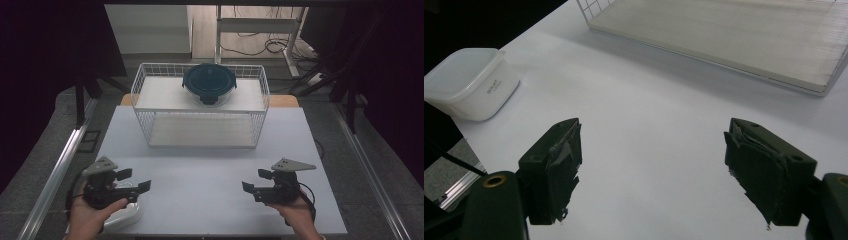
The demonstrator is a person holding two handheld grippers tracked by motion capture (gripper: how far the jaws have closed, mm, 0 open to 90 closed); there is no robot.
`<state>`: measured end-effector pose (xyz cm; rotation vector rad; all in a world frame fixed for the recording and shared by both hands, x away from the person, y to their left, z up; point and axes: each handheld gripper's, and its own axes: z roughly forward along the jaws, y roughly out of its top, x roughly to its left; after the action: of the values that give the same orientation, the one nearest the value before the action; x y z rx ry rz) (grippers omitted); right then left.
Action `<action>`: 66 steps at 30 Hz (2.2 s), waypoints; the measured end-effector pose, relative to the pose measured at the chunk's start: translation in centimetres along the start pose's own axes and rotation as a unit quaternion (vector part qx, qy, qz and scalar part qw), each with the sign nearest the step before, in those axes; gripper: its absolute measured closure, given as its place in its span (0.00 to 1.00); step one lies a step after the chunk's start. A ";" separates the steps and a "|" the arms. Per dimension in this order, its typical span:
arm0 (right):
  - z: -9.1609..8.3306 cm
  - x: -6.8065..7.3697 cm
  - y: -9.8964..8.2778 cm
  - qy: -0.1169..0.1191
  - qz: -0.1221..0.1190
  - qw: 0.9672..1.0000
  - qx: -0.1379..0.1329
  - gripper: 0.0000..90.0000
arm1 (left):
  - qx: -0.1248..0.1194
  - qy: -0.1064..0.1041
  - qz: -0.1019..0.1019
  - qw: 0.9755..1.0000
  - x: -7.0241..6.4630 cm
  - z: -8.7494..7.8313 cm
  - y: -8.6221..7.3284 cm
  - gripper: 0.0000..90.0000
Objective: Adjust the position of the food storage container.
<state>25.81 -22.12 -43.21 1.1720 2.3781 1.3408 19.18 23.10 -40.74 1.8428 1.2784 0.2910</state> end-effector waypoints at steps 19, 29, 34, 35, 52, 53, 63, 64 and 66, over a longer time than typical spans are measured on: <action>0.1 -0.8 -0.2 -0.013 0.009 1.000 0.010 0.25 | 0.033 0.110 -0.103 0.988 7.4 -4.7 -6.4 0.69; 0.1 -1.1 -0.3 -0.014 0.015 1.000 0.012 0.24 | 0.087 0.112 -0.141 0.980 10.0 -4.5 -9.6 0.98; 0.2 -1.0 -0.3 -0.015 0.014 1.000 0.014 0.24 | 0.098 0.098 -0.149 0.979 10.0 -3.7 -10.5 1.00; 0.2 -1.1 -0.3 -0.015 0.015 1.000 0.014 0.24 | 0.100 0.093 -0.149 0.979 9.9 -3.5 -10.6 1.00; 0.1 -1.7 -0.4 -0.019 0.020 0.999 0.016 0.23 | 0.113 0.042 -0.138 0.983 8.5 0.4 -9.2 1.00; 0.1 -1.7 -0.5 -0.020 0.021 0.999 0.016 0.23 | 0.111 0.036 -0.139 0.983 8.5 0.7 -9.1 1.00; 0.0 -1.9 -0.5 -0.022 0.024 0.999 0.015 0.23 | 0.117 0.009 -0.130 0.985 7.5 3.1 -8.0 1.00; 0.0 -1.9 -0.5 -0.022 0.024 0.999 0.015 0.23 | 0.119 0.006 -0.128 0.985 7.4 3.4 -7.8 1.00; 0.0 -1.9 -0.5 -0.023 0.024 0.999 0.015 0.23 | 0.119 0.003 -0.128 0.985 7.3 3.7 -7.6 1.00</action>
<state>26.83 -23.58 -44.00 1.2612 2.3614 1.2818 19.68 28.31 -50.59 1.8469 1.5914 0.0037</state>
